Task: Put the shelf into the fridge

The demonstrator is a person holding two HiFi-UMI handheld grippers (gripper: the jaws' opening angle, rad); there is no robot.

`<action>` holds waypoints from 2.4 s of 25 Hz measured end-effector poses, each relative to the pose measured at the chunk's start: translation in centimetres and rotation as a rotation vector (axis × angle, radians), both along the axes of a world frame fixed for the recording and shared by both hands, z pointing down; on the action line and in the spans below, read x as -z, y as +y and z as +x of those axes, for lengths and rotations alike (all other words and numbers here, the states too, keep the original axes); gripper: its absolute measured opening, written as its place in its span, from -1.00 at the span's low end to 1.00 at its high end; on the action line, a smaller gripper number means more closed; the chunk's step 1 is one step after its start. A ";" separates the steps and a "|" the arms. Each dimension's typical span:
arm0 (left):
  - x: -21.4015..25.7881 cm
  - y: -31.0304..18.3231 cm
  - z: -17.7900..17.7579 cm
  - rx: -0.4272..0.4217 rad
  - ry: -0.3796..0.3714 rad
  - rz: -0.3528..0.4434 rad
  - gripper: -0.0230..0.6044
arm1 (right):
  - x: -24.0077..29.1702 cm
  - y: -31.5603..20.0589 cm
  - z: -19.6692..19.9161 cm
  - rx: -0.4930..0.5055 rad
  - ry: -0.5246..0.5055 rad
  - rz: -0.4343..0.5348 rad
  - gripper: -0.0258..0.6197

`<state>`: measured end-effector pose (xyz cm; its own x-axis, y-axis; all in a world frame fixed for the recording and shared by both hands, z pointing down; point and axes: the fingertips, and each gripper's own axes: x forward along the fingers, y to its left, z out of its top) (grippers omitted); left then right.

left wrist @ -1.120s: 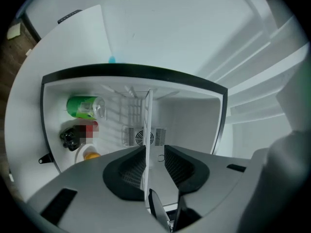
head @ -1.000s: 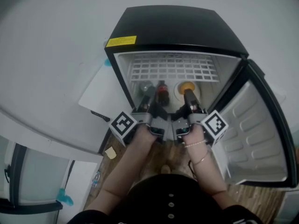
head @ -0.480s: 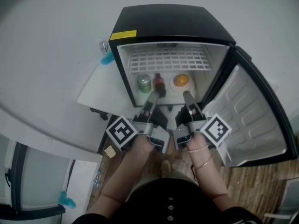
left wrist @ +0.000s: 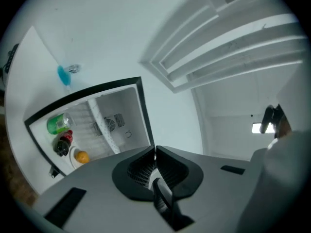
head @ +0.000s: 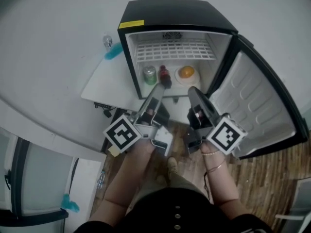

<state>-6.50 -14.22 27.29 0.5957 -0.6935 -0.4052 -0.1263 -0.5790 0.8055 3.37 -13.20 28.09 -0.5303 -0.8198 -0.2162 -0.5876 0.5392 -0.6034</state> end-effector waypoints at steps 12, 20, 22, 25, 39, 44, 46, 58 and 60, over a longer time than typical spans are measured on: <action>1.0 6.7 1.8 0.019 -0.586 0.375 -0.89 | 1.0 5.4 -3.6 -0.019 0.337 0.131 -0.88; -0.4 7.5 2.3 0.207 -0.963 0.511 -0.90 | -0.5 6.5 -3.8 -0.074 0.551 0.160 -0.88; -1.0 7.5 2.7 0.228 -1.020 0.517 -0.90 | -1.1 6.5 -3.9 -0.078 0.596 0.160 -0.88; -2.2 7.6 3.4 0.220 -1.054 0.497 -0.90 | -2.0 6.8 -3.9 -0.090 0.660 0.164 -0.88; -4.8 7.0 5.4 0.216 -1.058 0.395 -0.89 | -3.8 7.5 -1.1 -0.074 0.690 0.144 -0.88; -5.3 7.2 5.9 0.177 -1.039 0.381 -0.89 | -4.0 7.3 -1.0 -0.047 0.654 0.138 -0.88; -5.3 7.3 5.8 0.178 -1.039 0.381 -0.90 | -4.4 7.5 -1.3 -0.034 0.656 0.135 -0.89; -6.2 7.9 5.8 0.188 -1.072 0.366 -0.90 | -4.7 7.5 -0.4 -0.054 0.637 0.126 -0.89; -6.2 7.8 5.9 0.185 -1.075 0.371 -0.90 | -4.7 7.5 -0.5 -0.055 0.634 0.128 -0.89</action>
